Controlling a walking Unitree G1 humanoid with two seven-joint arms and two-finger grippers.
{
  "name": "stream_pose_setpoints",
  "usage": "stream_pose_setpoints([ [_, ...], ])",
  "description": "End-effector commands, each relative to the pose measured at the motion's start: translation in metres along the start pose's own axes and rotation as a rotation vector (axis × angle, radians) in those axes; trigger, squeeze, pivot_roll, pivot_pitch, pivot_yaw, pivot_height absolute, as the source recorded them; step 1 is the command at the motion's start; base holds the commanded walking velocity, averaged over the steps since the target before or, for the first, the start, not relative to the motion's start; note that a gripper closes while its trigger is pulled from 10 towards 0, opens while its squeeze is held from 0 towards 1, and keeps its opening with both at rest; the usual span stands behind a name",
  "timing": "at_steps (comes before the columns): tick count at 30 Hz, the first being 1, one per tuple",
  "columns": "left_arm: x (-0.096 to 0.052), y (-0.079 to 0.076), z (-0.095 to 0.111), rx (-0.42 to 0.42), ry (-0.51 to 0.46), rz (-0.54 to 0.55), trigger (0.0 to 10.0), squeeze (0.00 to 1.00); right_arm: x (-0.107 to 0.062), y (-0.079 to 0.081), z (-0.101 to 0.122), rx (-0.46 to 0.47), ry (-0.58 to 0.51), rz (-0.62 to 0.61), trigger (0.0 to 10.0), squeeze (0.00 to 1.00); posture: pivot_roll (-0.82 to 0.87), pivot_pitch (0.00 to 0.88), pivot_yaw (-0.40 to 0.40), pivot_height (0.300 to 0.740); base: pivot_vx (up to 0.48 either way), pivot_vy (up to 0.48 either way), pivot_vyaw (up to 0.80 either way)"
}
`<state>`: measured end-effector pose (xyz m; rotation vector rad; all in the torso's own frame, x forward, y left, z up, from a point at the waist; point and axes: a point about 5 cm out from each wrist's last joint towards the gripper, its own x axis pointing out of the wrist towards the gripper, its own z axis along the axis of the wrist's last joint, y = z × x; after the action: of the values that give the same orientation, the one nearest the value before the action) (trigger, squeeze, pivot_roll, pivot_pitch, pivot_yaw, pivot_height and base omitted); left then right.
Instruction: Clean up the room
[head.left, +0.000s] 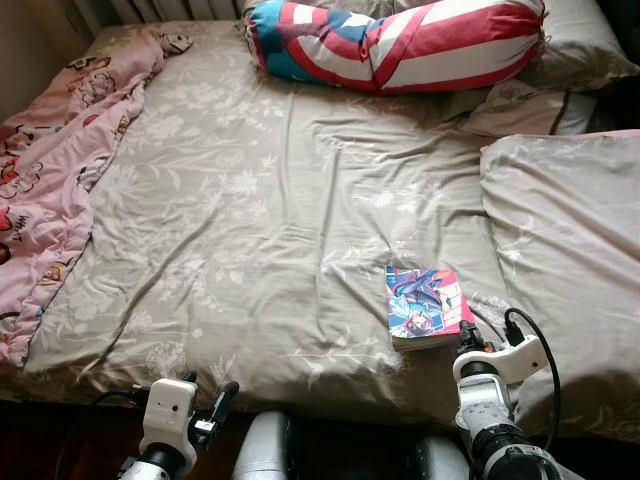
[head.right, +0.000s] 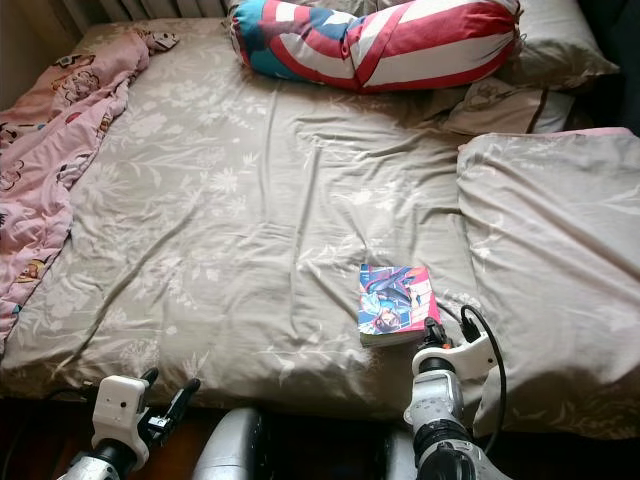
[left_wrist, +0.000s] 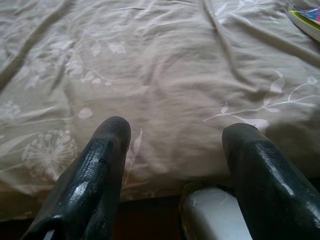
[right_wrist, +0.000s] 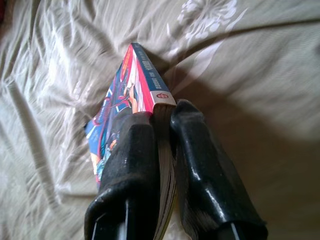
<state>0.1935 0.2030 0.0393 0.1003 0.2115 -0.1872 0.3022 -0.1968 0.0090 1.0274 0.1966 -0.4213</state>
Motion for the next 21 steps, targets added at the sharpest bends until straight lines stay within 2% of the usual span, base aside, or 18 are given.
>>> stream_pose_setpoints([
  [1,-0.005,0.002,-0.004,0.002,0.033,-0.006,10.0,0.00,-0.004,-0.013,-0.001,0.009,0.004,-0.061,10.0,0.00,0.12,0.270,0.092,0.656,0.000,0.000,0.00],
  [9,-0.004,-0.001,-0.002,0.000,0.035,-0.007,10.0,0.00,-0.004,-0.015,0.001,-0.004,0.005,-0.071,10.0,0.00,0.12,0.268,0.089,0.656,0.000,0.000,0.00],
  [10,-0.004,-0.001,-0.002,0.000,0.034,-0.007,10.0,0.00,-0.004,-0.015,0.001,-0.005,0.006,-0.071,10.0,0.13,0.12,0.268,0.089,0.656,0.000,0.000,0.00],
  [11,-0.004,-0.001,-0.001,0.000,0.033,-0.007,10.0,0.00,-0.004,-0.015,0.000,-0.005,0.006,-0.072,10.0,0.60,0.12,0.269,0.089,0.656,0.000,0.000,0.00],
  [12,-0.004,-0.001,-0.001,-0.001,0.033,-0.007,10.0,0.00,-0.005,-0.016,0.000,-0.004,0.007,-0.073,10.0,0.67,0.12,0.269,0.089,0.656,0.000,0.000,0.00],
  [13,-0.004,-0.002,0.000,-0.001,0.032,-0.007,10.0,0.00,-0.005,-0.017,0.000,-0.004,0.008,-0.075,10.0,0.79,0.12,0.270,0.088,0.656,0.000,0.000,0.00],
  [14,-0.005,-0.002,0.000,-0.002,0.033,-0.007,10.0,0.00,-0.005,-0.017,0.000,-0.004,0.008,-0.077,10.0,0.97,0.12,0.270,0.088,0.656,0.000,0.000,0.00],
  [16,-0.005,-0.002,0.001,-0.002,0.034,-0.007,10.0,0.00,-0.005,-0.018,-0.001,-0.004,0.009,-0.082,10.0,0.97,0.12,0.272,0.087,0.656,0.000,0.000,0.00],
  [21,-0.004,-0.003,0.002,0.005,0.034,-0.010,10.0,0.00,-0.010,-0.026,-0.007,-0.022,0.029,-0.105,10.0,0.87,0.11,0.271,0.084,0.656,0.000,0.000,0.00],
])
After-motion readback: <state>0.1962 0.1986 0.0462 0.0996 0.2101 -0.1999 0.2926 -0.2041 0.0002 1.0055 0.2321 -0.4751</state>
